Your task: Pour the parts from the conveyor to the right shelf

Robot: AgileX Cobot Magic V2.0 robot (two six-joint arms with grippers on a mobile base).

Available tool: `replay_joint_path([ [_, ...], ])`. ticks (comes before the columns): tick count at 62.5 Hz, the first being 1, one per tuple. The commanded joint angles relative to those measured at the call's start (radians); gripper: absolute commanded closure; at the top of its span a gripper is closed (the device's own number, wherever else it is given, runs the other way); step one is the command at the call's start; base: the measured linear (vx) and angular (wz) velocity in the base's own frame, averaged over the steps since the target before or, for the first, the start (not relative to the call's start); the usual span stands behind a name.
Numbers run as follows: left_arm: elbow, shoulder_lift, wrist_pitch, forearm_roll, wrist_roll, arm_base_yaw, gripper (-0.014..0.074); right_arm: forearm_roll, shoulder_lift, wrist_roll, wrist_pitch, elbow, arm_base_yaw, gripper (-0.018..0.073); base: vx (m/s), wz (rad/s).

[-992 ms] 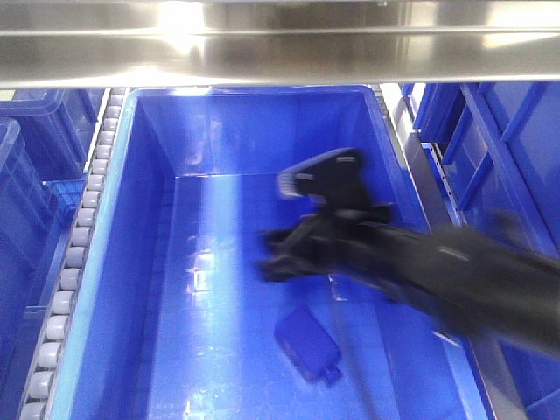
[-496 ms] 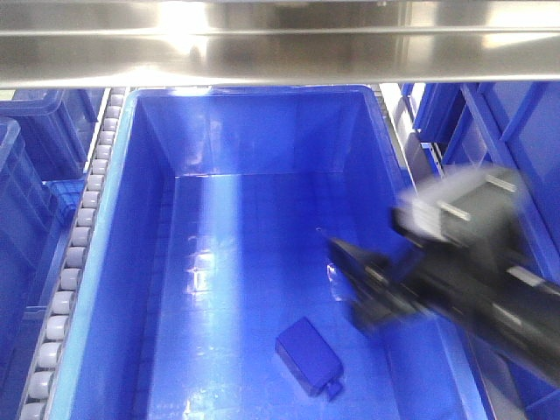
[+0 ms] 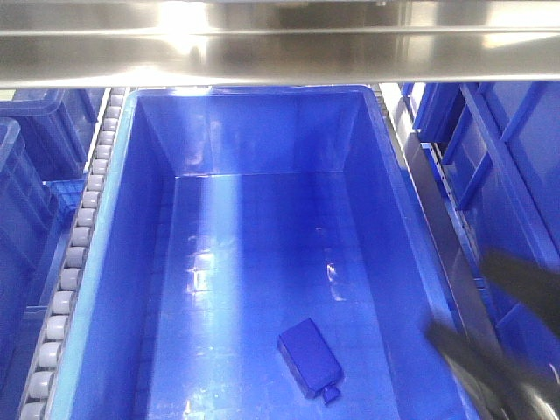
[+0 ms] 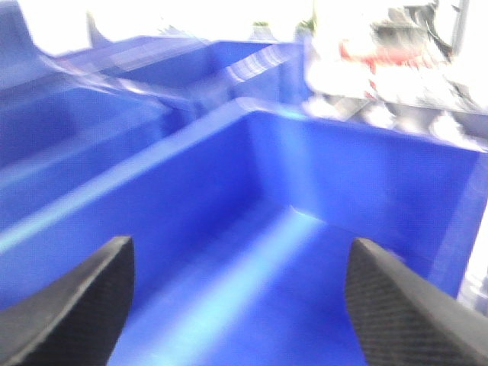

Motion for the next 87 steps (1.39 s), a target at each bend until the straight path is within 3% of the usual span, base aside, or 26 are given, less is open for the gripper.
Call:
replay_joint_path([
  [1, 0.031, -0.014, -0.078, -0.002, -0.004, 0.000, 0.0603, -0.047, -0.034, -0.011, 0.054, -0.001, 0.001, 0.0027, 0.00, 0.00],
  [8, 0.031, -0.014, -0.078, -0.002, -0.004, 0.000, 0.0603, -0.059, -0.040, -0.009, 0.046, 0.017, 0.001, 0.0069, 0.00, 0.00],
  [14, 0.031, -0.014, -0.078, -0.002, -0.004, 0.000, 0.0603, -0.054, -0.040, 0.000, 0.016, 0.022, 0.001, 0.0176, 0.00, 0.00],
  [25, 0.031, -0.013, -0.078, -0.002, -0.004, 0.000, 0.0603, -0.054, -0.040, -0.001, -0.014, 0.022, 0.001, 0.0576, 0.00, 0.00],
  [52, 0.031, -0.013, -0.078, -0.002, -0.004, 0.000, 0.0603, -0.037, -0.040, -0.001, -0.022, 0.022, 0.001, 0.0568, 0.00, 0.00],
  [70, 0.031, -0.013, -0.078, -0.002, -0.004, 0.000, 0.0603, -0.038, -0.039, -0.003, -0.136, 0.023, 0.001, 0.0568, 0.00, 0.00],
  [74, 0.031, -0.013, -0.078, -0.002, -0.004, 0.000, 0.0603, -0.076, -0.036, 0.000, -0.124, 0.025, 0.000, 0.0568, 0.00, 0.00],
  [79, 0.031, -0.013, -0.078, -0.002, -0.004, 0.000, 0.0603, -0.212, -0.061, 0.043, -0.044, 0.022, -0.037, 0.0568, 0.00, 0.00],
  [82, 0.031, -0.013, -0.078, -0.002, -0.004, 0.000, 0.0603, -0.296, -0.081, 0.112, 0.024, 0.022, -0.087, 0.0568, 0.00, 0.00],
  [87, 0.031, -0.013, -0.078, -0.002, -0.004, 0.000, 0.0603, -0.357, -0.114, 0.239, 0.135, 0.022, -0.180, 0.0568, 0.00, 0.00],
])
